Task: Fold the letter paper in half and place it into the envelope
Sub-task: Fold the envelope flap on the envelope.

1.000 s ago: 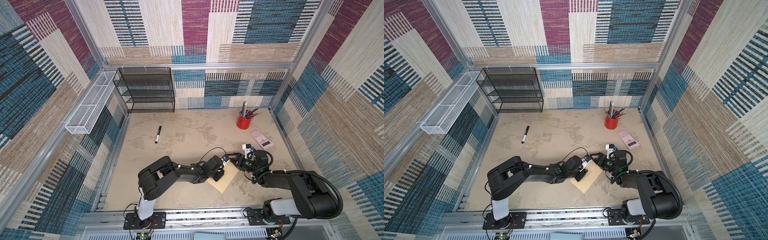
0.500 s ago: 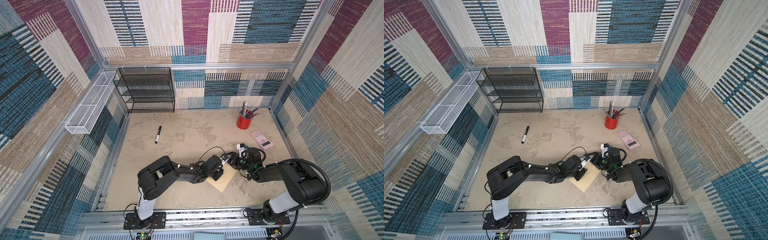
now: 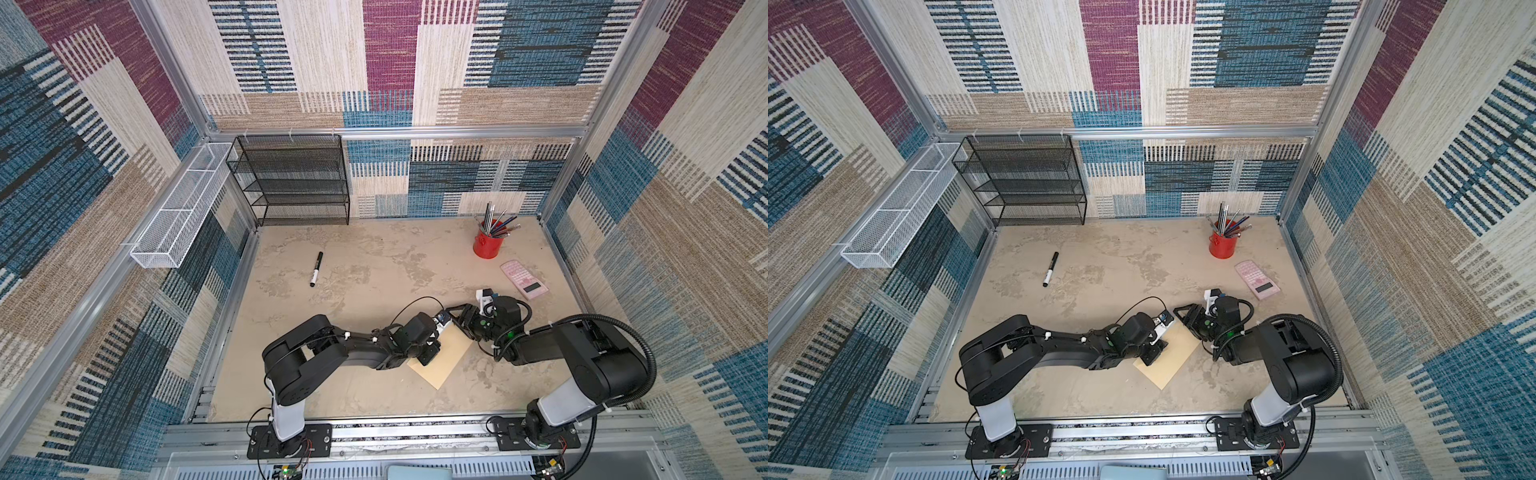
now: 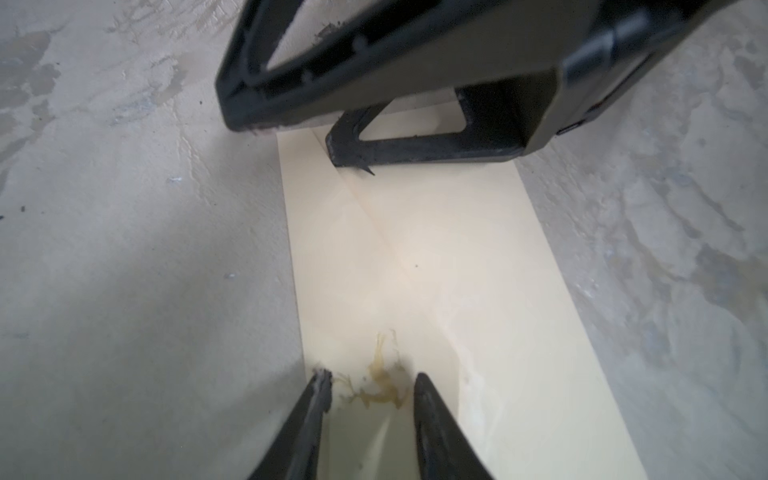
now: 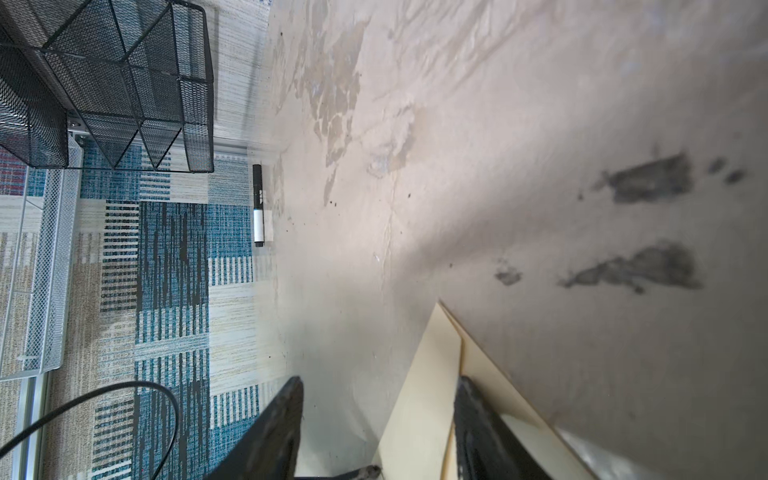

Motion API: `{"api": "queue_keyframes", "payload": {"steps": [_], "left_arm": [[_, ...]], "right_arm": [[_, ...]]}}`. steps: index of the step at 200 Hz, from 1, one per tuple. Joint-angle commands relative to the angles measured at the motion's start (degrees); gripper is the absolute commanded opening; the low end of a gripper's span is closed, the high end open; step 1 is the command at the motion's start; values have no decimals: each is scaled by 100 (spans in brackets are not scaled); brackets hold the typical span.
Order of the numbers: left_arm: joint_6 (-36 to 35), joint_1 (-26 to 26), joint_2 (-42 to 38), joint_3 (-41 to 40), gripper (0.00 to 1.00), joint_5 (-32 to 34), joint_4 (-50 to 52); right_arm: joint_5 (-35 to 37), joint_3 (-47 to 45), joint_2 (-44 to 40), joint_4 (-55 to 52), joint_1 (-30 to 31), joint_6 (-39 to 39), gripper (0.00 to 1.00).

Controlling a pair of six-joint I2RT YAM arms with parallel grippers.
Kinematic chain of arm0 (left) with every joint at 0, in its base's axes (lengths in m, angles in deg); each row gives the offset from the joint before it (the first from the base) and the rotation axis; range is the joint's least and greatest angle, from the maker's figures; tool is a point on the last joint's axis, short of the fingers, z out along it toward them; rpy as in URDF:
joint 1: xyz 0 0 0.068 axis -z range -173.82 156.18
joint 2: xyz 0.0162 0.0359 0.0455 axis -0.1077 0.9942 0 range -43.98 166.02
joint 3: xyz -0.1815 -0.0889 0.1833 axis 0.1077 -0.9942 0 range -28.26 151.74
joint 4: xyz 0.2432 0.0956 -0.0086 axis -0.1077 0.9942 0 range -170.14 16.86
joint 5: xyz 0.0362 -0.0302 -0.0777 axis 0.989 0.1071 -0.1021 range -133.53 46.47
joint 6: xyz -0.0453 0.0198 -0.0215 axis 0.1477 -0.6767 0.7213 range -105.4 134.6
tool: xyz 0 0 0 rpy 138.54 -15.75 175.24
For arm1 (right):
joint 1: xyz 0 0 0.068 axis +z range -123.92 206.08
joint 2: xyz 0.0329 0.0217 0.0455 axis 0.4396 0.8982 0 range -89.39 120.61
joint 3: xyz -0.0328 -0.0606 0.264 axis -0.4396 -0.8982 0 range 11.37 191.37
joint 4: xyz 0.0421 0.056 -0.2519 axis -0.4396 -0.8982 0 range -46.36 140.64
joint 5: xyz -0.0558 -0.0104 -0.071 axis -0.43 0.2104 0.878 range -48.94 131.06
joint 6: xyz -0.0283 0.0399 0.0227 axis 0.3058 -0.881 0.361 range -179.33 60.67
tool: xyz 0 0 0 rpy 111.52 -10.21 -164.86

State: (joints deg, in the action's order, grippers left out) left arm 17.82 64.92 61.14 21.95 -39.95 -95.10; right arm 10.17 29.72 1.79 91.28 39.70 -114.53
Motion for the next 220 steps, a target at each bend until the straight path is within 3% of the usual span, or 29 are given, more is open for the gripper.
{"api": "queue_keyframes", "payload": {"steps": [1,55,102,137,220], "left_arm": [[31,2,-171,-90,38,150,142],[58,4,-149,-173,37,66,404],[-33,25,87,50,37,68,797],[-32,24,151,71,37,103,798],[-54,15,202,95,37,38,772]], "right_arm": [[176,19,63,-119,13,99,60],[314,367,-301,-745,13,448,59],[192,327,-299,-518,26,375,59],[274,753,-722,-1190,315,760,60],[75,433,358,-234,361,233,59]]}}
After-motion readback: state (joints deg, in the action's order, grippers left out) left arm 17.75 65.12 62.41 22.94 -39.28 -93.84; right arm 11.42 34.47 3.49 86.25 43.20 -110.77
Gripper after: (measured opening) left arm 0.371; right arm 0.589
